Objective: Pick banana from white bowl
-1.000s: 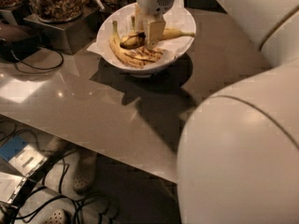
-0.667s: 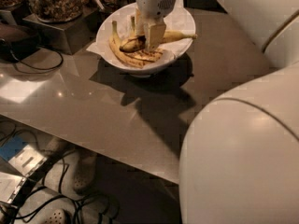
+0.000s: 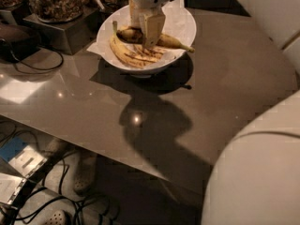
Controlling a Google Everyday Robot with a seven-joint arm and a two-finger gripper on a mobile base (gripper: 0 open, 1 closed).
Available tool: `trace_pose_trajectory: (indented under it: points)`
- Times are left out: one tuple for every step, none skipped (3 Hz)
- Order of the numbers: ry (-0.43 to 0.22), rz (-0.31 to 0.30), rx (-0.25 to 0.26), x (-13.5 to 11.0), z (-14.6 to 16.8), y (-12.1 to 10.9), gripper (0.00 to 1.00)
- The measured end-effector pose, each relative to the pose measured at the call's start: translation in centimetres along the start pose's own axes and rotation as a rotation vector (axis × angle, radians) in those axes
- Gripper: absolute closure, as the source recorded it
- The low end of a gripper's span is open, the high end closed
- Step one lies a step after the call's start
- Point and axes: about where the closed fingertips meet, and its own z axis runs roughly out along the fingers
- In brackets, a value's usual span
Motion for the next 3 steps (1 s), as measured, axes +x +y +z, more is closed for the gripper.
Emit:
trace_pose_trajectory:
  points:
    - [-0.002, 0.000, 0.024, 0.0, -0.1, -0.5, 1.00]
    - [0.035, -0.022, 0.064, -0.7, -2.0, -0.9, 1.00]
    - [0.013, 0.024, 0.056, -2.7, -4.3, 3.0, 1.00]
